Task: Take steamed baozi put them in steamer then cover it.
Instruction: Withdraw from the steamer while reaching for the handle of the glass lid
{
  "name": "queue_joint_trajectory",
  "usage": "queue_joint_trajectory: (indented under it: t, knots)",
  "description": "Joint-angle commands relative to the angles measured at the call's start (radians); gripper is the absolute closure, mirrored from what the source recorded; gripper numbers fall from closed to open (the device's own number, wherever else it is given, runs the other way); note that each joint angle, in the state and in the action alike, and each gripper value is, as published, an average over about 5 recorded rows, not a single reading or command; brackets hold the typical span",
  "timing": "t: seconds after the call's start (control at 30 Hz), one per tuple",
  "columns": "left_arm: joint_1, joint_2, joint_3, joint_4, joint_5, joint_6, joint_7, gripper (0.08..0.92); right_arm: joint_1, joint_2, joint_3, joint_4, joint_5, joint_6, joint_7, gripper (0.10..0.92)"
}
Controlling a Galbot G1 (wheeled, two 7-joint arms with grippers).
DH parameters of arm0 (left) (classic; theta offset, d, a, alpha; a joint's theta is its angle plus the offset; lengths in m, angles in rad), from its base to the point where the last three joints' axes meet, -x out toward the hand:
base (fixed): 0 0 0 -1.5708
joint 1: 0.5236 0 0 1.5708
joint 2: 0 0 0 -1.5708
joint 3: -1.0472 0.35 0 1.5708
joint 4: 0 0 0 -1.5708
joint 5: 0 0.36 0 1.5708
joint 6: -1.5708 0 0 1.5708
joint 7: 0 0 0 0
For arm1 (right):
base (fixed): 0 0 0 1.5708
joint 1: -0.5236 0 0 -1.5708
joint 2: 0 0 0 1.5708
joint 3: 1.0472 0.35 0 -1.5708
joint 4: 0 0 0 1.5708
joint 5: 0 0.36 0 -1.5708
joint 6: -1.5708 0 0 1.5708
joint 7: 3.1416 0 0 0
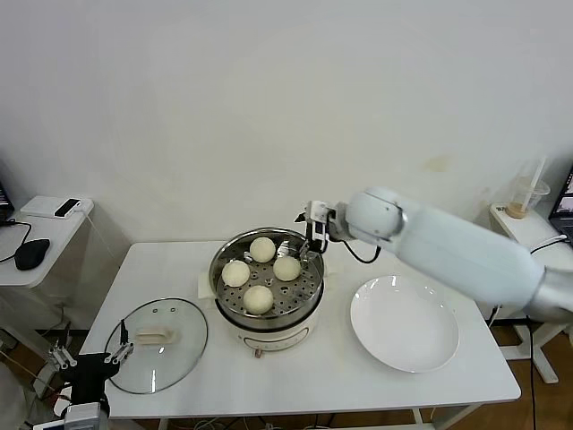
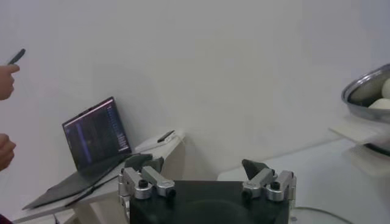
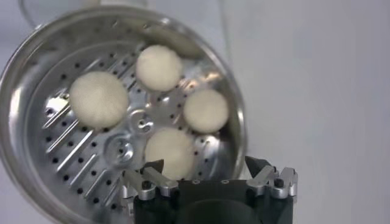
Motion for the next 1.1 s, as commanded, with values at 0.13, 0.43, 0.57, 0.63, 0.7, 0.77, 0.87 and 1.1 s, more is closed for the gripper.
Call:
queue_joint_trajectory:
  t: [0.13, 0.43, 0.57, 0.63, 0.7, 0.77, 0.87, 1.1]
  knots:
    - [-0.024, -0.006, 0.029, 0.024, -0.061, -0.047, 0.009, 0.177, -0.861, -0.118, 0.791, 0.252, -0.117, 0.399, 0.457, 0.203]
    - [-0.027, -0.003, 0.033, 0.07, -0.035, -0.058, 0.018, 0.177, -1.361, 0.121, 1.296, 0.324, -0.221, 0.686, 0.375, 0.203]
    - [-0.027, 0.003, 0.022, 0.098, 0.056, -0.061, 0.03, 0.177, -1.509, 0.241, 1.437, 0.376, -0.229, 0.73, 0.326, 0.203]
    - [-0.024, 0.01, 0.013, 0.116, 0.123, -0.066, 0.043, 0.177, -1.577, 0.301, 1.497, 0.397, -0.228, 0.745, 0.311, 0.203]
    - [-0.018, 0.019, 0.002, 0.132, 0.21, -0.075, 0.054, 0.177, -1.629, 0.354, 1.54, 0.408, -0.226, 0.76, 0.308, 0.203]
    - [-0.006, 0.033, -0.006, 0.145, 0.307, -0.081, 0.062, 0.177, -1.661, 0.395, 1.568, 0.409, -0.225, 0.778, 0.316, 0.203]
    - [0.015, 0.057, -0.016, 0.165, 0.462, -0.082, 0.075, 0.177, -1.684, 0.433, 1.598, 0.399, -0.227, 0.796, 0.335, 0.203]
    - [0.026, 0.108, -0.038, 0.265, 0.792, -0.128, 0.116, 0.177, -1.701, 0.463, 1.64, 0.386, -0.269, 0.806, 0.355, 0.203]
